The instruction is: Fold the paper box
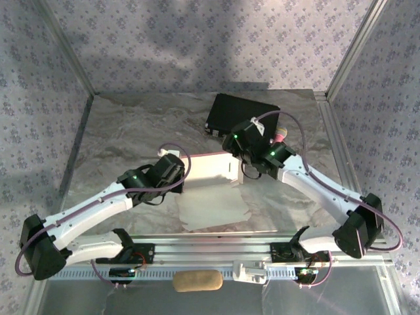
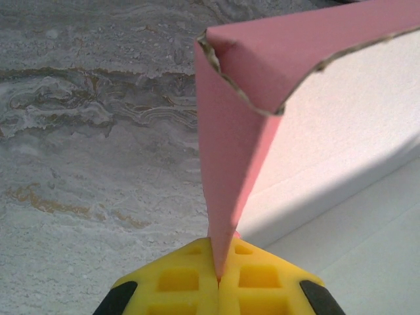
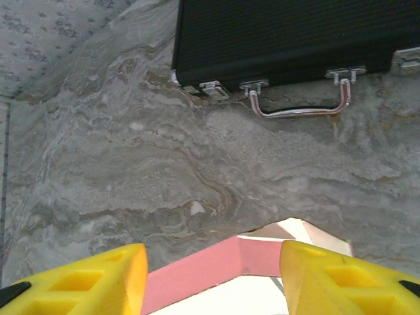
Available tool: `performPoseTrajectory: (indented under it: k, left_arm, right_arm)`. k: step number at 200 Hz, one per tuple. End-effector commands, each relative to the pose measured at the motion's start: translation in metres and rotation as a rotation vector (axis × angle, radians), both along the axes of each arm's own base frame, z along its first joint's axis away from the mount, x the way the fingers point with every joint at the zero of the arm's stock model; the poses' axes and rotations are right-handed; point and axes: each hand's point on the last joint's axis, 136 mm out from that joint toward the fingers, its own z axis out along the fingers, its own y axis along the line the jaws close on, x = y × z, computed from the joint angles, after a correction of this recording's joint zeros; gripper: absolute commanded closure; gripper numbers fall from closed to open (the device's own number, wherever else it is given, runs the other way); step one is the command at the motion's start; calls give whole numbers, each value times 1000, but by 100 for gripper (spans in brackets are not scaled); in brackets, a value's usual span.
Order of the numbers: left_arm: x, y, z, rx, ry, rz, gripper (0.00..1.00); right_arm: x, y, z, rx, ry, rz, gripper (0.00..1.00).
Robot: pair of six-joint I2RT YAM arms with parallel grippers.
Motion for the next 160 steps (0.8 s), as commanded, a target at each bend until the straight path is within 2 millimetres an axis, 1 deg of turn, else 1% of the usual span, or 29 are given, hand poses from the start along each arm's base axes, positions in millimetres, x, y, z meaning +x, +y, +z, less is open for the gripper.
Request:
performPoseTrajectory:
  k: [1, 13, 42, 61, 107, 129, 160]
  left_arm:
    - [2, 0, 13, -11, -52, -5, 100]
    - [2, -1, 15, -12, -59, -6, 100]
    - [1, -1, 17, -8, -65, -10, 100]
    - [2, -1, 19, -5, -70, -13, 100]
    - [5, -3, 21, -3, -92, -12, 100]
    - [11, -4, 23, 6, -120, -10, 100]
    - [24, -13, 31, 9, -161, -38, 100]
  right_arm:
    - [9, 5, 12, -7, -21, 32, 44]
    - [11, 6, 7, -14, -9, 40, 43]
    - [11, 8, -14, -41, 35, 45, 44]
    - [11, 7, -20, -49, 39, 46, 44]
    - [10, 12, -21, -15, 49, 60, 46]
    - [10, 12, -23, 7, 59, 45, 47]
    - [15, 7, -14, 26, 29, 15, 47]
